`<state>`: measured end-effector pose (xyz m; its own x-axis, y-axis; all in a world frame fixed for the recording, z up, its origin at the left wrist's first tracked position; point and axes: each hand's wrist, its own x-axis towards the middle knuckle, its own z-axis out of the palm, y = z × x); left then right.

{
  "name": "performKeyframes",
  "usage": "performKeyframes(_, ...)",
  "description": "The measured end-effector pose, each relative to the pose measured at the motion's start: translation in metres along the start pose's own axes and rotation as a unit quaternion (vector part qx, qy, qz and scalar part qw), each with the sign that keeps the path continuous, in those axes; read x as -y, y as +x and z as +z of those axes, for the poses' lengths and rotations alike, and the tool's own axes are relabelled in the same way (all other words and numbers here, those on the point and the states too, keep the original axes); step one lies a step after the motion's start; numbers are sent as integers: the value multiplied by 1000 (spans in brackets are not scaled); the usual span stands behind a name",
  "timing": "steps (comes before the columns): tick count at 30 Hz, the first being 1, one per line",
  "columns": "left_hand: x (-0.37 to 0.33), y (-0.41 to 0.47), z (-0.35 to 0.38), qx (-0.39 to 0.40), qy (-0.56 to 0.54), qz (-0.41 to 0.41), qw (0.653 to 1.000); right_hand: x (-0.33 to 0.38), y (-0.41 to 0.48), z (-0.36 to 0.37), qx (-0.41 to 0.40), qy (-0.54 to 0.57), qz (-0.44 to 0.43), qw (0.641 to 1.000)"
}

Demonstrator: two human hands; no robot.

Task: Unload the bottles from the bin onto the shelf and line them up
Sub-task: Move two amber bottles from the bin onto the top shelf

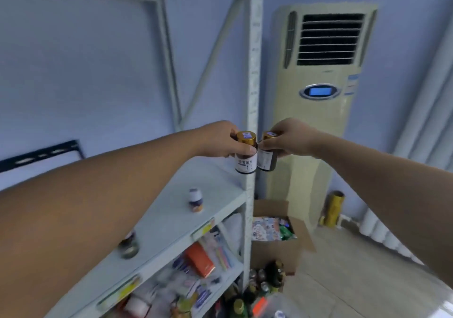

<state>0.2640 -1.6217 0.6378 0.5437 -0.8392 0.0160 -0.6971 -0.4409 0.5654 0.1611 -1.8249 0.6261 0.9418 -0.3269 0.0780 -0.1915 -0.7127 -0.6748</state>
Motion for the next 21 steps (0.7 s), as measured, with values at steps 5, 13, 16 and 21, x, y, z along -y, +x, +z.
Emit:
performKeyframes(5,63,-122,-50,-64,23,-116,991,91,-3,81,70,3,-76,995)
performKeyframes(13,146,-318,-111,-156,24,-231,960,260,-28,220,174,36,-184,967)
performKeyframes(16,179,-395,-132,-169,21,-271,948,327,-44,284,205,38,-218,953)
performKeyframes(21,234,-519,-168,-212,22,-328,921,433,-77,387,239,36,-263,934)
